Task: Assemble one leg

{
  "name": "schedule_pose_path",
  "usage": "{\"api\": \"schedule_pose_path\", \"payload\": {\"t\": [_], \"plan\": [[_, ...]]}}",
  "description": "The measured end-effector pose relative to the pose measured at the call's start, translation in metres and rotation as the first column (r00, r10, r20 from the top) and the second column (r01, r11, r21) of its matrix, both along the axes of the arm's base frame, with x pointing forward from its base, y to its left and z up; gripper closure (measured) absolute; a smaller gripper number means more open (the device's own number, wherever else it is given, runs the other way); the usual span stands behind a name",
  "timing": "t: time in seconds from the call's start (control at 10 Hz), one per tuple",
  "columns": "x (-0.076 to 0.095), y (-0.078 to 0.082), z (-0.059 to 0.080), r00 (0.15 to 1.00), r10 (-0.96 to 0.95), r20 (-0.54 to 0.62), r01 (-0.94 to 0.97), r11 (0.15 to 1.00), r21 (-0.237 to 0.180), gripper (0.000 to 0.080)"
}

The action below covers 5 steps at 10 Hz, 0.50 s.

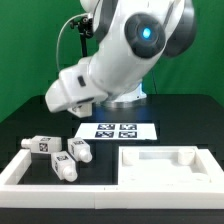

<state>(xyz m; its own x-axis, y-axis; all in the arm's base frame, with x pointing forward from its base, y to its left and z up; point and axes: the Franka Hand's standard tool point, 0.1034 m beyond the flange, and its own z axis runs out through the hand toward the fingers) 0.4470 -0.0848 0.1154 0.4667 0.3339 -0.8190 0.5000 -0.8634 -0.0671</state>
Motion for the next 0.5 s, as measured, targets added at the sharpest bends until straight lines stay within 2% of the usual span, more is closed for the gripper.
{"api": "schedule_pose_path", "payload": {"t": [0.1,0.2,0.4,0.5], "plan": [[0.007,0.001,0.002,1.0,-0.004,0.021,0.004,1.0,0.011,0.0521],[0.005,-0.004,-0.011,0.999,0.027,0.027,-0.028,0.998,0.052,0.0521],[0.005,-0.005,-0.011,0.999,0.029,0.03,-0.031,0.998,0.057,0.0521],[0.01,-0.006,-0.013,0.997,0.036,0.071,-0.042,0.996,0.073,0.0521]]}}
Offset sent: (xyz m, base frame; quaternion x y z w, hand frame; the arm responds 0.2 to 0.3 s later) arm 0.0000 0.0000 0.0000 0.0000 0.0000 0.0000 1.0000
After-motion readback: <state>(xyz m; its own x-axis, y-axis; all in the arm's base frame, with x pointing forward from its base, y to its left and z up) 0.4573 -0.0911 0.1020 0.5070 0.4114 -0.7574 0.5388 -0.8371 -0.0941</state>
